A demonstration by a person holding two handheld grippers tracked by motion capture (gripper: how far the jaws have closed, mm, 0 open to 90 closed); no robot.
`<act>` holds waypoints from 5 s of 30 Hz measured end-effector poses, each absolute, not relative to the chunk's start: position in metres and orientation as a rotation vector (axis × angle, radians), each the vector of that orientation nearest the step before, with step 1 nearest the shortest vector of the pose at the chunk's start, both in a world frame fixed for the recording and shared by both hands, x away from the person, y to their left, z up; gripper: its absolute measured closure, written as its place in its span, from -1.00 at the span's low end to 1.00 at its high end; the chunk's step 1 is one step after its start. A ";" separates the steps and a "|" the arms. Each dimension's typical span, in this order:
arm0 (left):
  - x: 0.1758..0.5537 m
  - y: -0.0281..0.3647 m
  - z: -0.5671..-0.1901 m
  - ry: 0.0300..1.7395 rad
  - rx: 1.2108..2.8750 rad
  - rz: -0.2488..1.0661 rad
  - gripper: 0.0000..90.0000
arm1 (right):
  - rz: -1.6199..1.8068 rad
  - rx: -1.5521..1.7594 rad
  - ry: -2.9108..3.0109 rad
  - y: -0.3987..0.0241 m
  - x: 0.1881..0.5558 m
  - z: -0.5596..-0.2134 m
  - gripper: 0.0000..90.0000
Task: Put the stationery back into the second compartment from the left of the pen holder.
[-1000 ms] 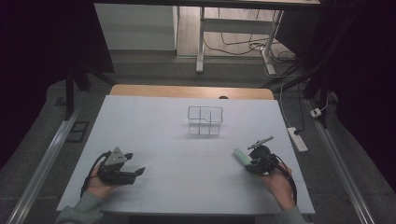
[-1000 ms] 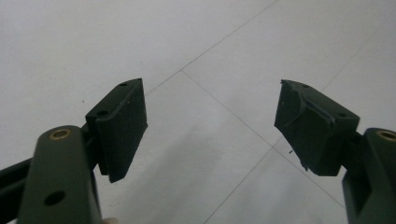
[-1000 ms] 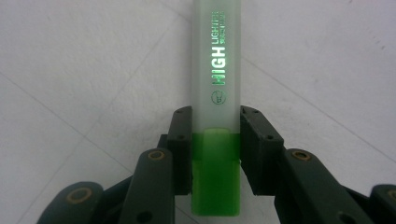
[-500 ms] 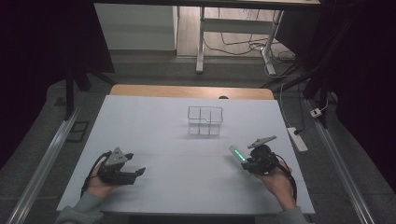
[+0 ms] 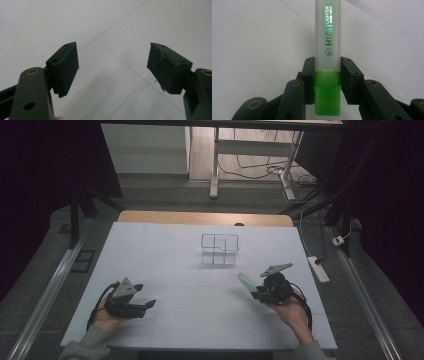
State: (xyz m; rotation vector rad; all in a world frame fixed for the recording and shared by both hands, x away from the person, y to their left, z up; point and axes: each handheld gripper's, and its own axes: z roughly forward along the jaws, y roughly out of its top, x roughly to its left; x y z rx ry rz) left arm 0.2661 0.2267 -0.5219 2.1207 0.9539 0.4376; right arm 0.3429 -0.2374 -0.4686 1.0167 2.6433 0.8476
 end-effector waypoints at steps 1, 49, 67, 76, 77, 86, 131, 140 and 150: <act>0.266 0.227 -0.522 0.955 2.121 0.439 -0.44 | 0.858 1.006 2.647 -0.236 0.343 -0.468 0.50; 0.276 0.226 -0.521 0.942 2.145 0.449 -0.45 | 0.946 0.613 2.826 -0.119 0.356 -0.460 0.49; 0.271 0.200 -0.505 0.818 2.216 0.485 -0.47 | 0.899 0.479 2.885 -0.109 0.349 -0.473 0.49; 0.275 0.178 -0.495 0.729 2.265 0.482 -0.44 | 0.854 0.440 2.909 -0.104 0.345 -0.479 0.49; 0.275 0.175 -0.494 0.719 2.274 0.478 -0.44 | 0.848 0.431 2.914 -0.103 0.345 -0.479 0.49; 0.278 0.159 -0.488 0.635 2.335 0.446 -0.42 | 0.799 0.363 2.946 -0.096 0.342 -0.484 0.49; 0.302 0.085 -0.489 0.100 2.728 0.318 0.27 | 0.752 0.133 3.029 -0.083 0.325 -0.488 0.49; 0.297 0.082 -0.499 0.083 2.719 0.274 0.39 | 0.732 0.004 3.024 -0.082 0.324 -0.489 0.49; 0.299 0.085 -0.501 0.161 2.632 0.270 0.46 | 0.851 0.097 2.980 -0.089 0.327 -0.479 0.42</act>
